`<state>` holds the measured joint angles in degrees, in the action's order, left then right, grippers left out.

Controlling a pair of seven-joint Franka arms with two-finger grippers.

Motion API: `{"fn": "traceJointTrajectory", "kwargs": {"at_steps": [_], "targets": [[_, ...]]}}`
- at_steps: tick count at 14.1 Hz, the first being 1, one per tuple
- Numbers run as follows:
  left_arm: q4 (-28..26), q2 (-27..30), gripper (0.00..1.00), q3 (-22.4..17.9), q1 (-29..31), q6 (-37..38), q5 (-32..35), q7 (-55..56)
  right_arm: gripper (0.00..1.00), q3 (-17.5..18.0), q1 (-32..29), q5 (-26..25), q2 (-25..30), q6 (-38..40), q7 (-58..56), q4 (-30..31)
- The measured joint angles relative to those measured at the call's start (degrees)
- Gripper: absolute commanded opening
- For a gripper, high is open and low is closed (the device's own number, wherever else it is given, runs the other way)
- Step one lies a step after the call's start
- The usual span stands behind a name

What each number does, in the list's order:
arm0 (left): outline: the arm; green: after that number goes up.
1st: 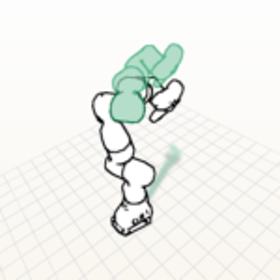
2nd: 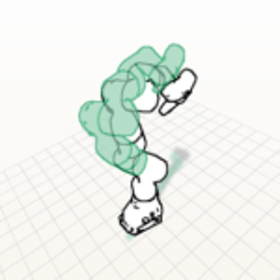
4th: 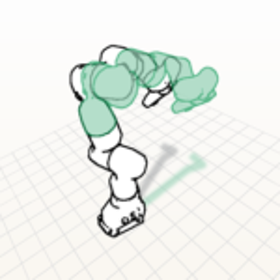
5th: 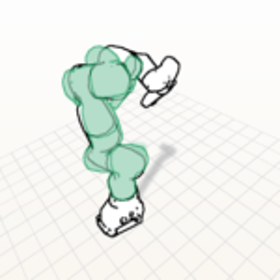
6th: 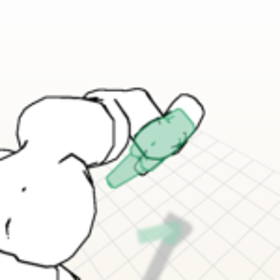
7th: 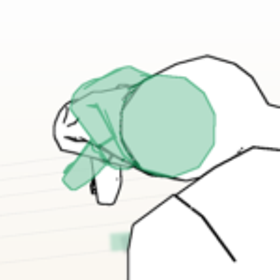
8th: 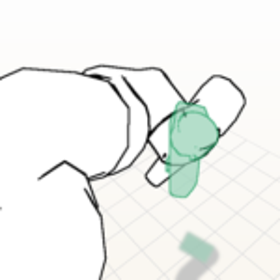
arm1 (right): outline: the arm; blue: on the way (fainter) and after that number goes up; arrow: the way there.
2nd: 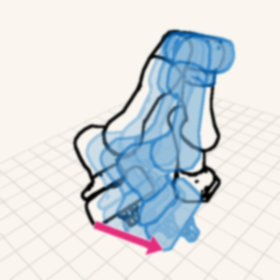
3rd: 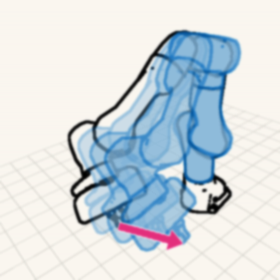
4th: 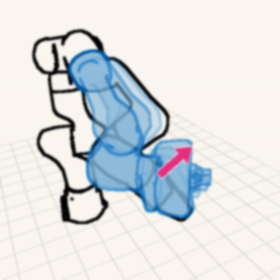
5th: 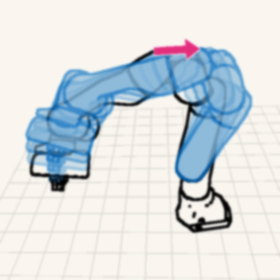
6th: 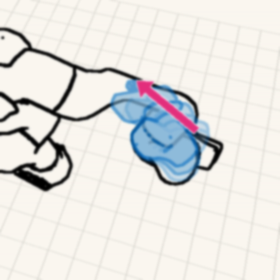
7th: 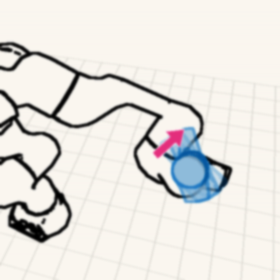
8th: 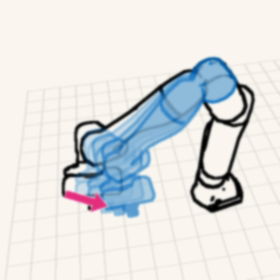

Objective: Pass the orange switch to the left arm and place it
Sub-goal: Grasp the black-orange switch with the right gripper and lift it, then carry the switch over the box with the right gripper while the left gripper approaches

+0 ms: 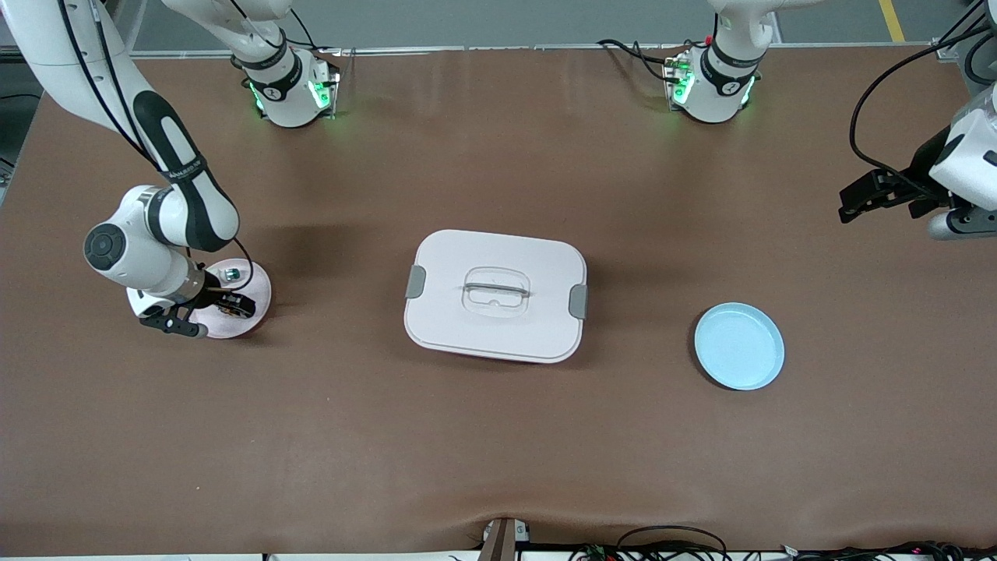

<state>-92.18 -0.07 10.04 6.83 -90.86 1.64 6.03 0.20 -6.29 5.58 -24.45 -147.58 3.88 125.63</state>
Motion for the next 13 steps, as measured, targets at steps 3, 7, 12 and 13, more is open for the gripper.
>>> {"fn": "traceJointTrajectory", "kwargs": {"at_steps": [3,7,12,13], "targets": [[0.0,0.0,1.00,0.0,0.1,0.0,0.0,0.0,0.00,0.1,0.2,4.9,0.9,9.6,0.0,-2.7],[0.0,0.0,1.00,0.0,0.2,-0.1,0.0,0.0,0.00,0.4,2.2,7.8,5.3,26.8,7.6,-10.0],[0.0,0.0,1.00,0.0,0.3,-0.1,0.0,0.0,0.00,0.9,13.1,15.9,9.9,34.1,29.8,-14.7],[0.0,0.0,1.00,0.0,0.3,-0.1,0.0,0.0,0.00,1.0,15.8,17.7,10.1,34.1,34.9,-15.6]]}}
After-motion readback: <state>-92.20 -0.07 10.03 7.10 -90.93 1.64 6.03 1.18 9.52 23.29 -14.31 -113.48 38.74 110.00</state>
